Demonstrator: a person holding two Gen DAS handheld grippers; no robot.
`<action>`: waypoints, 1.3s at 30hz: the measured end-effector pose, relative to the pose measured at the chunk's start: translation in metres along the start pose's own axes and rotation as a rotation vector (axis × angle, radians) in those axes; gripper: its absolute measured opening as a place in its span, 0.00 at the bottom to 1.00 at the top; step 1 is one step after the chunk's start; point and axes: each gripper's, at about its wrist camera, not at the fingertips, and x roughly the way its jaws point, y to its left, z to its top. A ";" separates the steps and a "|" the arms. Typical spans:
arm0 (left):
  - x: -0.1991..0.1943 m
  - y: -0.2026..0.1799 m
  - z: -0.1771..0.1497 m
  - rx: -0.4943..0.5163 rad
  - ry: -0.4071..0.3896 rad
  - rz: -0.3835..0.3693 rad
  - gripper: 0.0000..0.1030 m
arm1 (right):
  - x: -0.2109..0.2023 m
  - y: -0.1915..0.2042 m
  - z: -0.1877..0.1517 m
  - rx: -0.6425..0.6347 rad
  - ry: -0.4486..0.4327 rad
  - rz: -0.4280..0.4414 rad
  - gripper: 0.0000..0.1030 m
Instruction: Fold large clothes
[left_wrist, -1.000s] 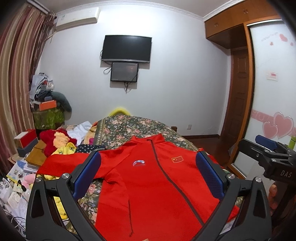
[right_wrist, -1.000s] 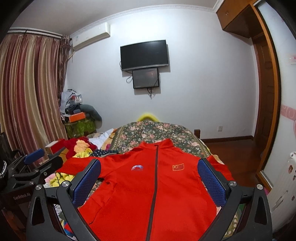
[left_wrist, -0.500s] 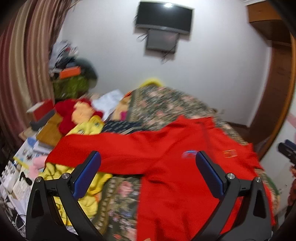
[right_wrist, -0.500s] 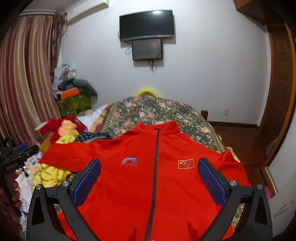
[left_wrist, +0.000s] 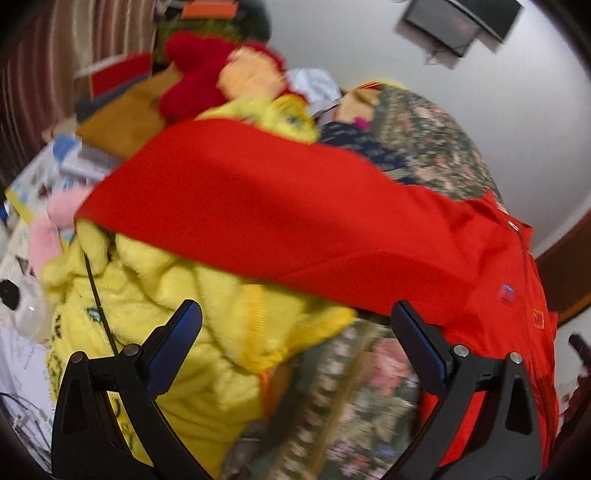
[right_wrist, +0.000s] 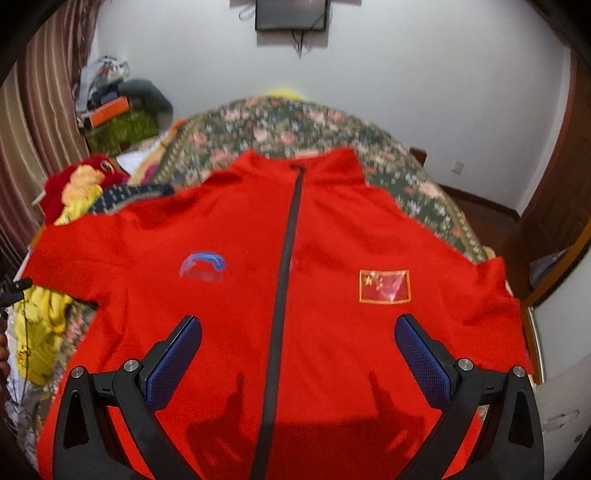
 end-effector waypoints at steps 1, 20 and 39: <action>0.008 0.012 0.002 -0.024 0.009 -0.002 1.00 | 0.007 0.000 -0.002 0.002 0.014 0.004 1.00; 0.027 0.064 0.064 -0.188 -0.045 0.040 0.22 | 0.015 -0.003 -0.019 0.056 0.073 0.040 1.00; -0.074 -0.252 0.125 0.458 -0.416 0.142 0.03 | -0.055 -0.071 -0.020 0.175 -0.044 0.085 1.00</action>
